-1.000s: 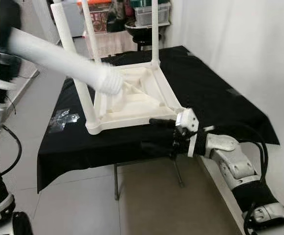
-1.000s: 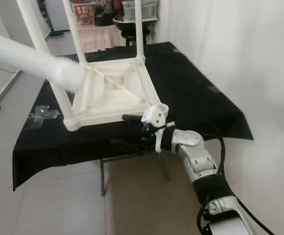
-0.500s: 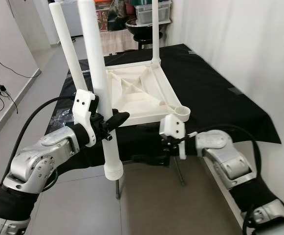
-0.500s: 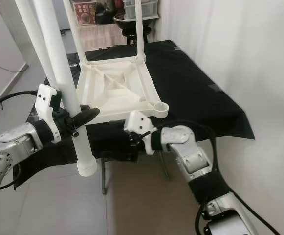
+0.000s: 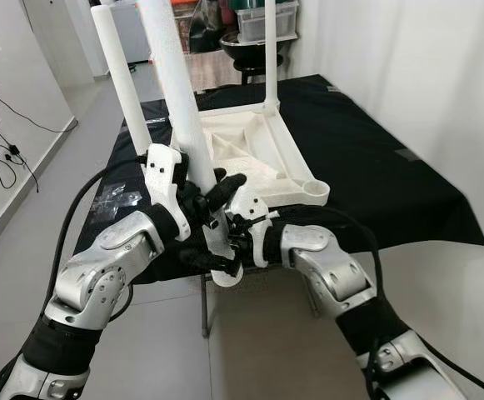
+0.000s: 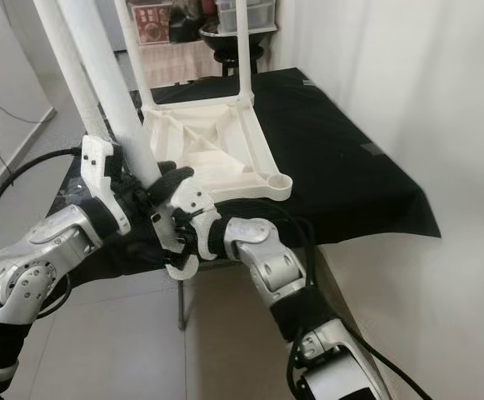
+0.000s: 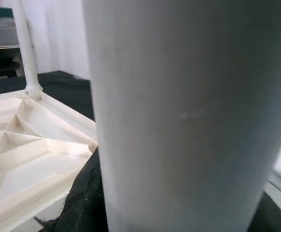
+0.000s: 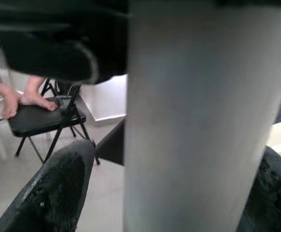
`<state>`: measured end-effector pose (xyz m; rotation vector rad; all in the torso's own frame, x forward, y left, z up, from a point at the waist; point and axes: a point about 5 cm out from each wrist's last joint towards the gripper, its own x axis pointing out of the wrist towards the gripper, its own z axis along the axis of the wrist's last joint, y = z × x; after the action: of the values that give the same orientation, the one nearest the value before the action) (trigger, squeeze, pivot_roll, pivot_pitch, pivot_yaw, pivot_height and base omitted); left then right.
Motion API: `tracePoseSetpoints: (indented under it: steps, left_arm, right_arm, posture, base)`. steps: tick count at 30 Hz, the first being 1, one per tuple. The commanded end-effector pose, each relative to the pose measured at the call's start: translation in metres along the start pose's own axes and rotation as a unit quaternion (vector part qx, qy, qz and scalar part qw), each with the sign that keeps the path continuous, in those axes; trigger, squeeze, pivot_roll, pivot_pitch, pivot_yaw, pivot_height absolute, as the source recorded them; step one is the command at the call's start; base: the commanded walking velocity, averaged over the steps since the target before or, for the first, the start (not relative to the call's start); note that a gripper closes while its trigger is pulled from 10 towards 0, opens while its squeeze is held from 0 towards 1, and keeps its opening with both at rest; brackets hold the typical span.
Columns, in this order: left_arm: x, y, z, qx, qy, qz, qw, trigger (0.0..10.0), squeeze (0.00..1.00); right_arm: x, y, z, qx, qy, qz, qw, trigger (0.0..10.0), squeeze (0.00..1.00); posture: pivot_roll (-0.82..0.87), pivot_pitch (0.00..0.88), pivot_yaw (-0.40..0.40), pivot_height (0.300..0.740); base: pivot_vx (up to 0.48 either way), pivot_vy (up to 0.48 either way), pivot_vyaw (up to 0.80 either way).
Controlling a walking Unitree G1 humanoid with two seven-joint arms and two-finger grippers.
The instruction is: Building children table
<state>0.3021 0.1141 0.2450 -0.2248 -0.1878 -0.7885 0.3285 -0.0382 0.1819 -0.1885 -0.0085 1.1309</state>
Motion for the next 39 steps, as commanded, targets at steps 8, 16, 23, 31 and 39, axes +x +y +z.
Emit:
tracePoseSetpoints:
  steps: [8,16,23,31,39]
  left_arm:
    - [0.004,-0.014,0.008,-0.008,-0.042,-0.036,0.998,0.0,0.00]
    - [0.006,-0.016,0.009,-0.015,-0.050,-0.036,0.998,0.0,0.00]
    - [0.007,-0.019,0.007,-0.027,-0.056,-0.039,0.997,0.0,0.00]
    - [0.008,-0.021,0.005,-0.033,-0.058,-0.041,0.997,0.0,0.00]
    - [0.002,-0.011,0.008,-0.009,-0.084,0.000,0.996,10.0,1.00]
  right_arm:
    - [0.014,-0.005,-0.016,-0.006,0.034,-0.078,0.996,10.0,0.00]
    - [0.021,-0.008,-0.021,-0.011,0.023,-0.113,0.993,0.0,0.00]
    - [0.022,-0.016,-0.007,0.006,-0.031,-0.136,0.990,0.0,0.00]
    - [0.022,-0.017,-0.004,0.005,-0.048,-0.138,0.989,0.0,0.00]
    - [0.015,-0.029,-0.004,0.007,-0.056,-0.170,0.984,0.0,0.00]
  posture:
    - [-0.07,0.000,0.061,0.740]
    - [-0.06,0.000,0.060,0.740]
    - [-0.06,0.000,0.061,0.740]
    - [-0.06,0.000,0.061,0.740]
    - [-0.07,0.000,0.055,0.740]
  base:
    - [0.000,0.000,0.00]
    - [0.000,0.000,0.00]
    - [0.000,0.000,0.00]
    - [0.000,0.000,0.00]
    - [0.000,0.000,0.00]
